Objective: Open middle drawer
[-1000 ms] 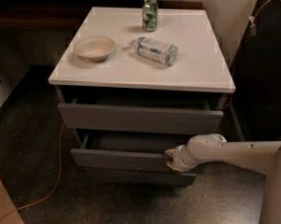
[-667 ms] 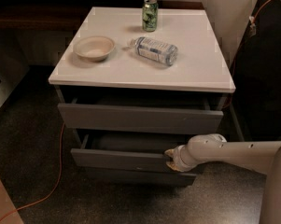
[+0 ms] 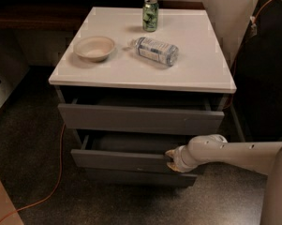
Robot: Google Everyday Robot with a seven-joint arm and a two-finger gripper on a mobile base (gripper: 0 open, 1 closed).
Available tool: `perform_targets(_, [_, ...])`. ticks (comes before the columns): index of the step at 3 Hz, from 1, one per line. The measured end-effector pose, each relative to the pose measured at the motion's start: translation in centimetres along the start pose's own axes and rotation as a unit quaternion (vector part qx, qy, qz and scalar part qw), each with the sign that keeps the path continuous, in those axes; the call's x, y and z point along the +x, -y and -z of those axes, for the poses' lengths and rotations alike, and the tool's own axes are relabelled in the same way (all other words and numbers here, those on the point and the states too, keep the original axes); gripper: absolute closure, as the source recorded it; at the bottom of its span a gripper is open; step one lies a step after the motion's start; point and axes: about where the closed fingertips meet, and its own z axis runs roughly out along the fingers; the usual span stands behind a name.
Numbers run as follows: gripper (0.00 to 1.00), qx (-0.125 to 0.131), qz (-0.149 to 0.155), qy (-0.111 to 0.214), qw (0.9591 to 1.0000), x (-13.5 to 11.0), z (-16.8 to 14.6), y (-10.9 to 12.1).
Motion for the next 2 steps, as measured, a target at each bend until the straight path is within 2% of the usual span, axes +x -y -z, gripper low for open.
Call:
perform_targets(1, [0.13, -0.001, -0.001, 0.000, 1.0000, 0.0, 0.0, -0.2])
perform_targets(2, [0.00, -0.015, -0.035, 0.001, 0.9993, -1.2, 0.3, -4.5])
